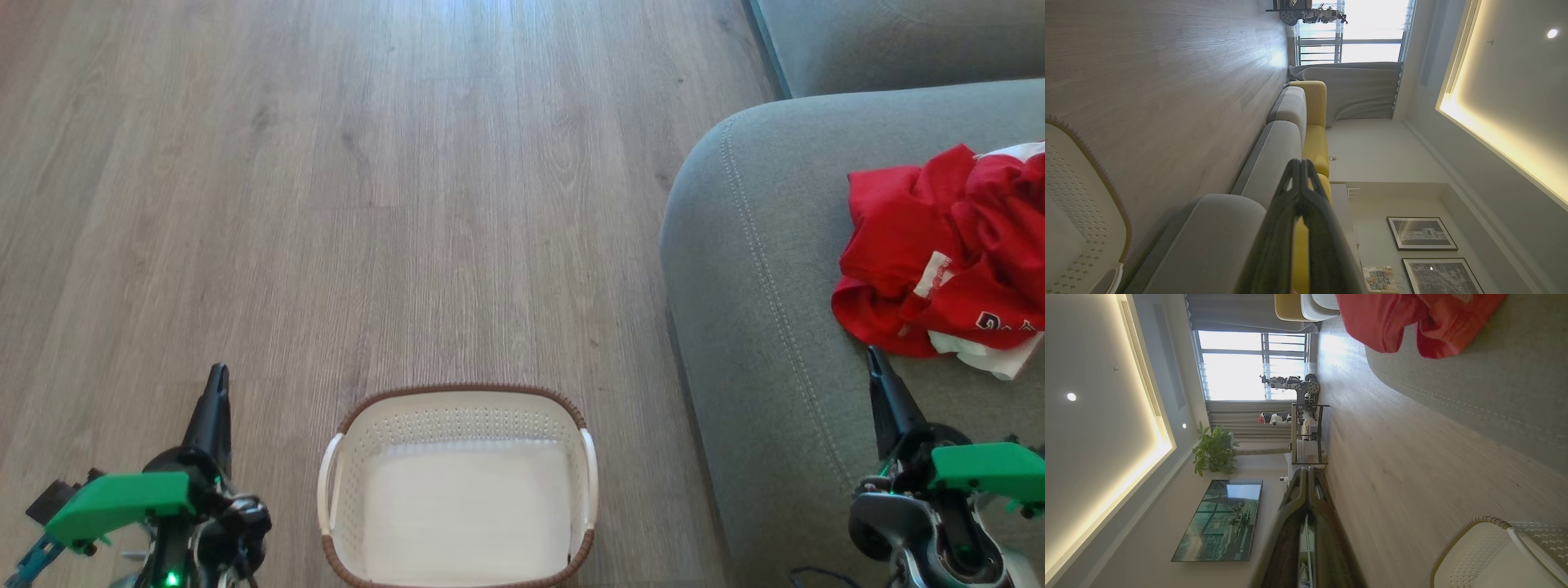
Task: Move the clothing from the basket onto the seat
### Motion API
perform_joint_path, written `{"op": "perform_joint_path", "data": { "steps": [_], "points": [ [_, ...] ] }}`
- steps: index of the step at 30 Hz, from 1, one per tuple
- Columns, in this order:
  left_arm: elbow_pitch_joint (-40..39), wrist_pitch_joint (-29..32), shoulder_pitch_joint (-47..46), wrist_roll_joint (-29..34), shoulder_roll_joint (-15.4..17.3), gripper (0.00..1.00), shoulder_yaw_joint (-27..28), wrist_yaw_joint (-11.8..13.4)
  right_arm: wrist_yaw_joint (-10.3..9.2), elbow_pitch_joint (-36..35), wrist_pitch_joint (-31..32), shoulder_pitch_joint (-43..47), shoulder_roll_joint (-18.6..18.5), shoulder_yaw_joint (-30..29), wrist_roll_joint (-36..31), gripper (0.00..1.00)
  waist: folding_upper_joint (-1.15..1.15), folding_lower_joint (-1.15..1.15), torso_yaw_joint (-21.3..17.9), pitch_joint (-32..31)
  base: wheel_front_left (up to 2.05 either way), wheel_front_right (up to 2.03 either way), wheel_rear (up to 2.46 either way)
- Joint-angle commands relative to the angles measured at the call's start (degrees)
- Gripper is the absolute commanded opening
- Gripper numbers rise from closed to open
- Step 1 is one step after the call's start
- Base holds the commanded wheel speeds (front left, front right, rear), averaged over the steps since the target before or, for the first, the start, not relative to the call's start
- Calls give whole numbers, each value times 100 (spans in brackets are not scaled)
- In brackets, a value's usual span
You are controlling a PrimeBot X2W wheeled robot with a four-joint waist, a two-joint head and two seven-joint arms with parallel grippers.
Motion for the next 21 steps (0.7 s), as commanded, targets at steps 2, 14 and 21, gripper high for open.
{"op": "perform_joint_path", "data": {
  "steps": [2,14,21],
  "points": [
    [-155,46,-279,-8,41,0,213,-38,0,-186,44,-285,32,95,-9,0,0,0,0,0,0,0,0],
    [-155,47,-279,-7,41,0,214,-38,0,-186,49,-286,36,89,-14,0,0,0,0,0,0,0,0],
    [-155,47,-279,-7,41,0,214,-38,0,-186,51,-286,38,86,-16,0,0,0,0,0,0,0,0]
  ]
}}
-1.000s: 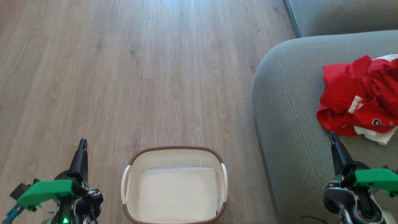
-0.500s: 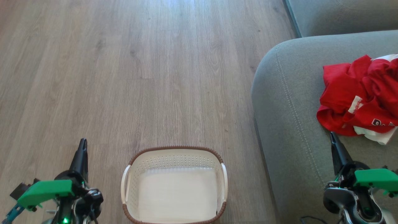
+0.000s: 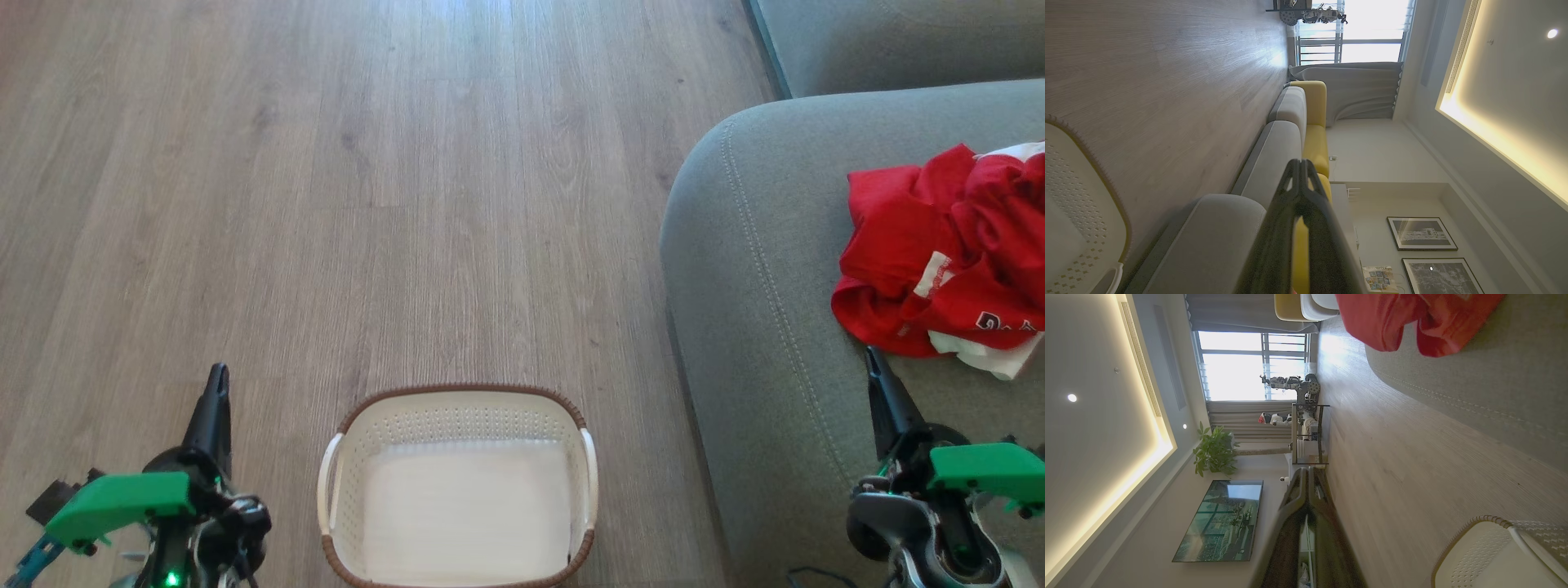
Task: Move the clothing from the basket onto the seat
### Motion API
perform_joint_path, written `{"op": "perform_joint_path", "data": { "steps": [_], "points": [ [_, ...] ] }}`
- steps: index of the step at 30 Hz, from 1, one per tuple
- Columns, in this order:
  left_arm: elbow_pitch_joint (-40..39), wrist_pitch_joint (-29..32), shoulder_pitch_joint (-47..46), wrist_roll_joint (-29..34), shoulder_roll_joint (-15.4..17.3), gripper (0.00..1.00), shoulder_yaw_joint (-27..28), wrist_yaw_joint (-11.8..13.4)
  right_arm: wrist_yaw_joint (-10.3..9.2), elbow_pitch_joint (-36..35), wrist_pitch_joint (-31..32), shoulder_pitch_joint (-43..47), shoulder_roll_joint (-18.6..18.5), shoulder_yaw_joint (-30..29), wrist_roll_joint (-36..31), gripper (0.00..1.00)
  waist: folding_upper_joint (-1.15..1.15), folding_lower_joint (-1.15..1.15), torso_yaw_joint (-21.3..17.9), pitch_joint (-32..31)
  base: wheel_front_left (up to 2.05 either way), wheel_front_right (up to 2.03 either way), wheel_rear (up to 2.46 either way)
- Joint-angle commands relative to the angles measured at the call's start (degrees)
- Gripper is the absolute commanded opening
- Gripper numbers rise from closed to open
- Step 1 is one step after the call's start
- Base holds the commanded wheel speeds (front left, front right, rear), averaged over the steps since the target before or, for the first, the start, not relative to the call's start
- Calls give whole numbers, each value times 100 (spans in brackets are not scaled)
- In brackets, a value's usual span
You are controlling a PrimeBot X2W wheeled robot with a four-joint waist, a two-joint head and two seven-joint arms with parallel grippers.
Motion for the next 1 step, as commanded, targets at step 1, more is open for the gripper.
{"op": "perform_joint_path", "data": {
  "steps": [1],
  "points": [
    [-155,47,-279,-7,42,0,214,-38,0,-186,50,-286,13,91,-17,0,0,0,0,0,0,0,0]
  ]
}}
